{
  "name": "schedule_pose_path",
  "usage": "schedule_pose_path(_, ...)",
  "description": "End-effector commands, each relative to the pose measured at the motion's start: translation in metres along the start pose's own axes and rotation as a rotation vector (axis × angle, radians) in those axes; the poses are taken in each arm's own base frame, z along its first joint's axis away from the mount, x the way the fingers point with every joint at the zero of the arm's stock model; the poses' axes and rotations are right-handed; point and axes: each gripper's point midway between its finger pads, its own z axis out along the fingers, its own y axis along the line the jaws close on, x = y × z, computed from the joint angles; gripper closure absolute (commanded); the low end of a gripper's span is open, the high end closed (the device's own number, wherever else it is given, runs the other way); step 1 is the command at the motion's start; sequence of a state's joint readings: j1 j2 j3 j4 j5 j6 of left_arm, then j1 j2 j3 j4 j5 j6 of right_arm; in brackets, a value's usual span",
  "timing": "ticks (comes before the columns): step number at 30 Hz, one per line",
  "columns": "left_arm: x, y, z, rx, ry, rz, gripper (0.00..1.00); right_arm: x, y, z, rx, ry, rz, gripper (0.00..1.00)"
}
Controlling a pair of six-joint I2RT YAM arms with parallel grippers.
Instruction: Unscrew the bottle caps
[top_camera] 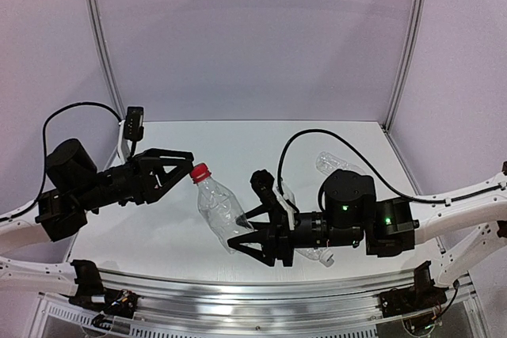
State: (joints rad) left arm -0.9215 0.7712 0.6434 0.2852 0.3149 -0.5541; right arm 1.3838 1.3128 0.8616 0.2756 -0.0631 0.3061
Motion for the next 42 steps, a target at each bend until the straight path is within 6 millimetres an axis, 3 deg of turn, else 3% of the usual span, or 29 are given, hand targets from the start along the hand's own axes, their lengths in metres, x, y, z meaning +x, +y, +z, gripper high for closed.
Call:
schedule_pose_path(1,0.002,-0.014,-0.001,0.086,0.014,-0.011,0.32,-0.003,0.003,-0.004,-0.018,-0.025,-0.047,1.00)
schedule_pose_path(9,0.003,-0.027,0.001,0.163,0.034,-0.009,0.33,-0.003,0.001,-0.005,-0.008,-0.026,-0.052,1.00)
schedule_pose_path(14,0.009,-0.027,0.007,0.180,0.064,-0.015,0.39,-0.003,0.001,-0.005,-0.007,-0.023,-0.056,1.00)
schedule_pose_path(17,0.010,-0.027,0.010,0.184,0.072,-0.016,0.46,-0.001,0.000,-0.004,-0.003,-0.018,-0.057,1.00)
schedule_pose_path(22,0.011,-0.026,0.011,0.178,0.073,-0.012,0.74,-0.001,-0.001,-0.002,0.002,-0.013,-0.056,1.00)
schedule_pose_path(29,0.012,-0.015,0.013,0.106,0.080,-0.020,0.84,-0.001,-0.008,-0.003,0.043,-0.013,-0.057,1.00)
schedule_pose_path(31,0.014,-0.003,0.016,0.019,0.088,-0.027,0.82,-0.001,-0.021,-0.003,0.120,-0.013,-0.057,1.00)
schedule_pose_path(36,0.017,0.046,0.014,-0.359,0.044,-0.058,0.81,0.005,-0.087,-0.006,0.514,0.028,-0.052,1.00)
schedule_pose_path(42,0.029,0.076,0.007,-0.504,0.006,-0.147,0.80,0.013,-0.114,-0.006,0.740,0.077,-0.100,1.00)
